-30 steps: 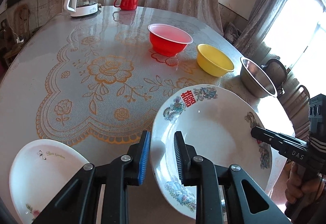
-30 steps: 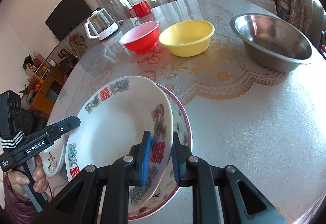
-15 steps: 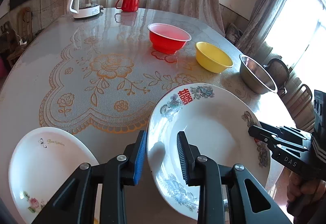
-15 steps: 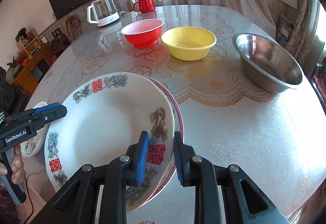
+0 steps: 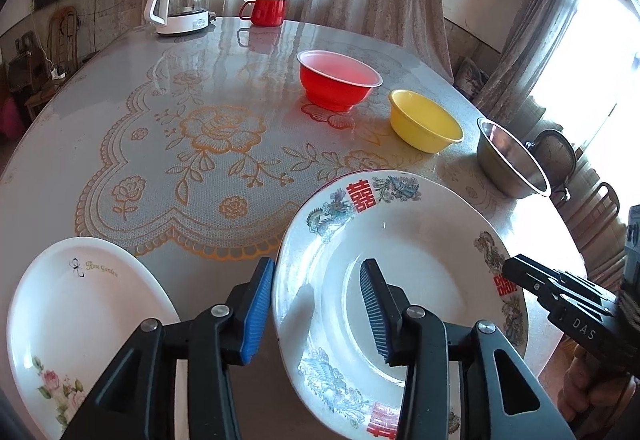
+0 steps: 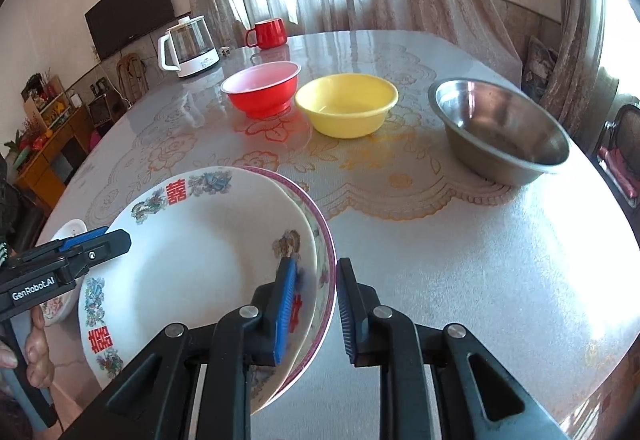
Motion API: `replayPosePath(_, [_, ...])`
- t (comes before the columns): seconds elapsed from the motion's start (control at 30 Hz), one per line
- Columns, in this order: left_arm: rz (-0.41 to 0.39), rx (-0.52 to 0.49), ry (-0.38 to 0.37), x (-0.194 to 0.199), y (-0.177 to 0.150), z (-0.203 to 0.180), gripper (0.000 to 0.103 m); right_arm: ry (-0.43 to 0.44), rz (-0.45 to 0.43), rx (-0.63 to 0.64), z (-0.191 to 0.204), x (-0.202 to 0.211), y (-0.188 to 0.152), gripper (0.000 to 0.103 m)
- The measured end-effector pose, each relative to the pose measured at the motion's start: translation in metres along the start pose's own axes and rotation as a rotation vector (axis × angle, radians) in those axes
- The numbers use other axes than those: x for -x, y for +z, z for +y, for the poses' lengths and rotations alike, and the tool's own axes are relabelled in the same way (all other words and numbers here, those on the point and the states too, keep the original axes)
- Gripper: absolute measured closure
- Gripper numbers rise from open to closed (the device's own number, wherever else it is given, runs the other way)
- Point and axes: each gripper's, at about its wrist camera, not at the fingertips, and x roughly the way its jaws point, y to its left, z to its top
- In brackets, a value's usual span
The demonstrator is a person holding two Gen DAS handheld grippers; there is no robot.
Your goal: Organize plates and bowls
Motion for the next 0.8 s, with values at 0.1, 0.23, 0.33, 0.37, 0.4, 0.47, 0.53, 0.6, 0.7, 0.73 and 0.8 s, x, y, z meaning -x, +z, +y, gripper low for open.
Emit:
replayPosePath(0.1, [-0.012, 0.022, 0.011, 0.000, 0.001, -0.001, 0.060, -0.001, -0.013, 0.020, 0.005, 0.006, -0.008, 0.086])
replayPosePath(0.23, [-0.021, 0.029, 0.037, -0.003, 0.002, -0.004, 0.060, -0.068, -0.042, 0.096, 0.020, 0.005, -0.010, 0.091])
replayPosePath(0.33, [-0.019, 0.029, 0.040, -0.004, 0.005, -0.005, 0.060, -0.067, -0.049, 0.078, 0.015, 0.001, -0.004, 0.093])
replayPosePath(0.37, [-0.017, 0.028, 0.037, -0.004, 0.005, -0.004, 0.060, -0.072, -0.044, 0.082, 0.015, 0.000, -0.001, 0.093])
replayPosePath(0.4, [-0.016, 0.025, 0.035, -0.003, 0.004, -0.004, 0.060, -0.080, -0.036, 0.091, 0.016, -0.001, 0.000, 0.093])
replayPosePath(0.47, [-0.014, 0.014, 0.031, -0.001, 0.002, -0.004, 0.060, -0.086, -0.027, 0.109, 0.019, 0.000, 0.000, 0.093])
replayPosePath(0.53, [-0.018, 0.005, 0.031, 0.001, -0.001, -0.004, 0.060, -0.084, -0.014, 0.127, 0.020, 0.003, -0.003, 0.093])
replayPosePath(0.6, [-0.016, 0.003, 0.036, -0.002, 0.000, -0.005, 0.057, -0.086, -0.014, 0.141, 0.021, 0.003, -0.004, 0.093])
replayPosePath(0.7, [-0.013, 0.006, 0.029, -0.004, 0.002, -0.006, 0.053, -0.093, -0.015, 0.130, 0.020, 0.000, 0.000, 0.093])
replayPosePath(0.73, [-0.013, 0.005, 0.029, -0.004, 0.002, -0.006, 0.053, -0.102, -0.013, 0.133, 0.022, -0.001, 0.001, 0.093])
replayPosePath(0.8, [-0.017, 0.002, 0.027, -0.003, 0.001, -0.006, 0.053, -0.121, -0.015, 0.140, 0.025, -0.003, 0.002, 0.093])
